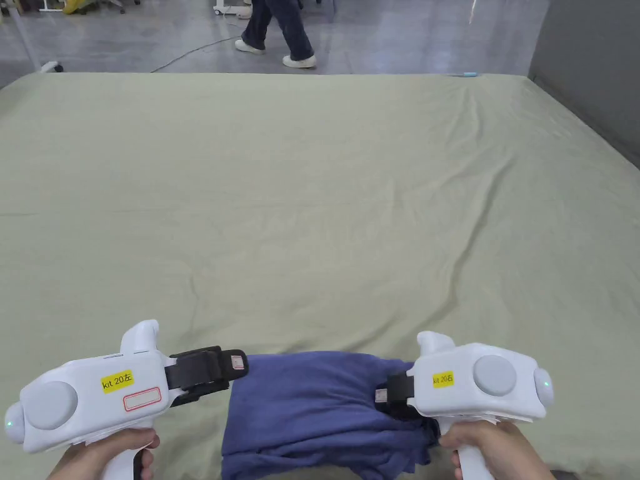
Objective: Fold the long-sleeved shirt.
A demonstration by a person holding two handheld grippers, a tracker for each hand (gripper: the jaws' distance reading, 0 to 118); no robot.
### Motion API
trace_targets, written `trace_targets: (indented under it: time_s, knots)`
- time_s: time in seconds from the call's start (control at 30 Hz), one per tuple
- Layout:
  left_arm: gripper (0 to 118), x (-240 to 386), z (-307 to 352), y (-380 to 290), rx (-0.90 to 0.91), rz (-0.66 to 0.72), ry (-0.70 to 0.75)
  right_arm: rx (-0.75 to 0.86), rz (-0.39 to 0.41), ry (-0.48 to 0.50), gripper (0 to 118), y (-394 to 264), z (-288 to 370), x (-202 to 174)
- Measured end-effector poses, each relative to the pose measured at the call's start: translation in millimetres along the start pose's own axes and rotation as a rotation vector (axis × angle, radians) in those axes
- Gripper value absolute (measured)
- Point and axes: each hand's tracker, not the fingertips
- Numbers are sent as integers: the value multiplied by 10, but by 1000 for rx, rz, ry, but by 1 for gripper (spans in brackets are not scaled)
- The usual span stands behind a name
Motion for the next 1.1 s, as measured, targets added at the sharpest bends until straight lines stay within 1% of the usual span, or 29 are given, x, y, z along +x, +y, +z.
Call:
trace_targets:
  time_s: [0.03,0.07,0.1,0.13,0.2,0.27,0.33,0.43,0.57,0.6,0.63,0.67,0.7,0.73,0.77,0.8,0.83,0.87,0.93,0.97,1.0,1.07,1.1]
  knots:
    - [87,-14,-34,-37,-18,24,-1,8,11,6,0,-17,-33,52]
    - [110,-79,-74,-69,-48,49,-9,22,0,45,0,-22,-39,112]
    - [118,-138,-111,-105,-61,73,-32,16,-49,72,0,-8,-25,137]
    - [117,-190,-158,-138,-62,105,-55,11,-63,74,0,-1,-16,145]
    - [117,-298,-303,-172,-129,155,-74,11,-46,68,0,-2,-17,129]
    - [117,-377,-449,-233,-175,205,-130,16,-33,59,0,-15,-21,93]
    - [117,-437,-561,-241,-138,189,-215,20,-34,55,0,-23,-18,93]
    - [117,-396,-714,-265,-133,160,-208,26,-43,57,0,-36,-22,90]
    - [117,-339,-818,-247,-106,212,-265,31,-40,56,0,-41,-29,97]
    - [115,-325,-856,-244,-113,211,-283,31,-43,58,0,-42,-30,102]
    - [105,-313,-880,-243,-122,205,-291,30,-46,60,0,-42,-32,106]
    - [97,-258,-905,-246,-129,181,-280,30,-51,62,0,-35,-37,112]
    - [86,-225,-916,-263,-141,141,-247,29,-53,64,0,-33,-37,114]
    - [57,-185,-978,-281,-186,119,-174,28,-53,64,0,-34,-35,115]
    - [14,-158,-1050,-318,-231,83,-118,28,-53,65,0,-35,-33,115]
    - [9,-138,-1071,-331,-245,32,-88,26,-53,64,0,-32,-35,106]
    - [9,-81,-1016,-318,-166,1,-89,26,-53,61,0,-30,-35,98]
    - [9,-42,-974,-278,-157,-11,-80,25,-58,56,0,-20,-30,73]
    - [9,-21,-910,-192,-154,-8,-72,5,-60,4,0,35,-2,-42]
    - [9,-36,-833,-135,-150,-17,-74,5,-21,-44,0,69,32,-168]
    - [9,-47,-768,-72,-141,-29,-72,28,48,-84,0,93,65,-338]
    - [8,-85,-589,79,-95,-84,-40,92,153,-112,0,158,80,-669]
    - [8,-110,-491,153,-57,-109,-8,122,182,-112,0,193,62,-829]
